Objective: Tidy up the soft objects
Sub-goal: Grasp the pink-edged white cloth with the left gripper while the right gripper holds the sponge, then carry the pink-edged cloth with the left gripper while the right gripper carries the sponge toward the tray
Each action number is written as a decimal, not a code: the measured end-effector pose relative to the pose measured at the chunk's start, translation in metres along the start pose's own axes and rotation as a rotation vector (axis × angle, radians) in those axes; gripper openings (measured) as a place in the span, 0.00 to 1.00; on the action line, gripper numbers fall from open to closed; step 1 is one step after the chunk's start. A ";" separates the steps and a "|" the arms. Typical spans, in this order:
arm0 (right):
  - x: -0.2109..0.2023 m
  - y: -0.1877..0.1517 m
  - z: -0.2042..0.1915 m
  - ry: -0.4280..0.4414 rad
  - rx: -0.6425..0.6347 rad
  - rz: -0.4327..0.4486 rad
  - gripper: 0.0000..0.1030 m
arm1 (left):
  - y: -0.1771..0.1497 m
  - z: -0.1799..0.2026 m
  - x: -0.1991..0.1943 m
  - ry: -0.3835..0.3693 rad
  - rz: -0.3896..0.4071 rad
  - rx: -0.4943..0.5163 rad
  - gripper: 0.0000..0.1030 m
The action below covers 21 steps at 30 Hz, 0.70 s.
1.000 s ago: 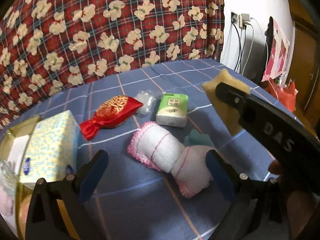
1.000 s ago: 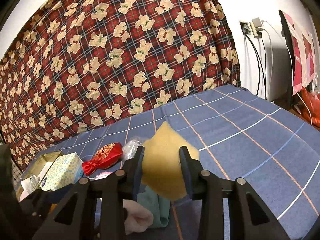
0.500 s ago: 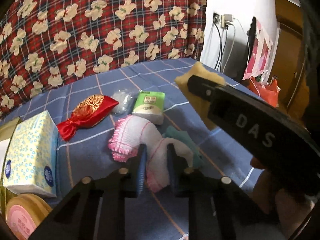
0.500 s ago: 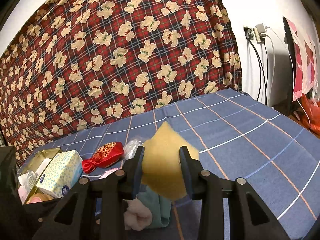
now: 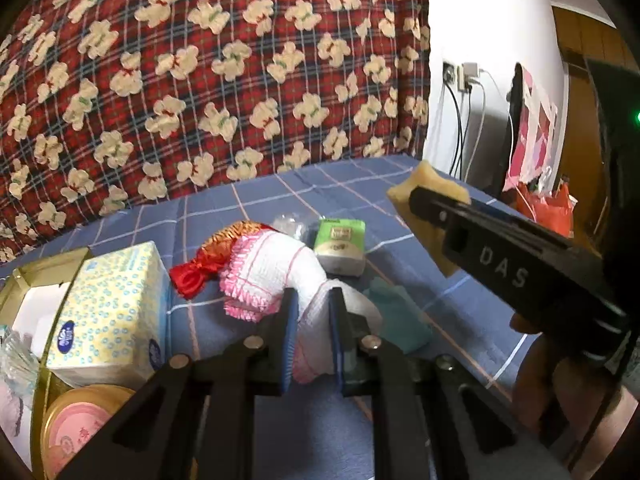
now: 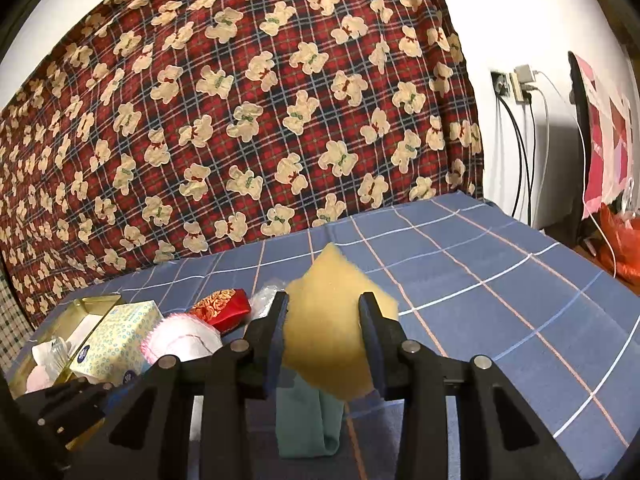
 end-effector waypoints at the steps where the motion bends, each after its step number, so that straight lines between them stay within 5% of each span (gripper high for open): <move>1: -0.001 0.000 -0.001 -0.001 -0.006 0.004 0.37 | 0.000 0.000 -0.002 0.003 0.010 -0.001 0.13; 21: -0.003 -0.002 -0.026 0.035 -0.069 0.009 0.37 | 0.001 -0.034 -0.033 0.156 0.120 -0.056 0.13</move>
Point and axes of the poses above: each gripper's, at about its wrist camera, not at the fingertips, and x roughly the way its jaws point, z to its right, y to its top, the point moved 6 cm from there along x, roughly the way its jaws point, and after that the axes turned 6 degrees about -y, right-handed, at the moved point
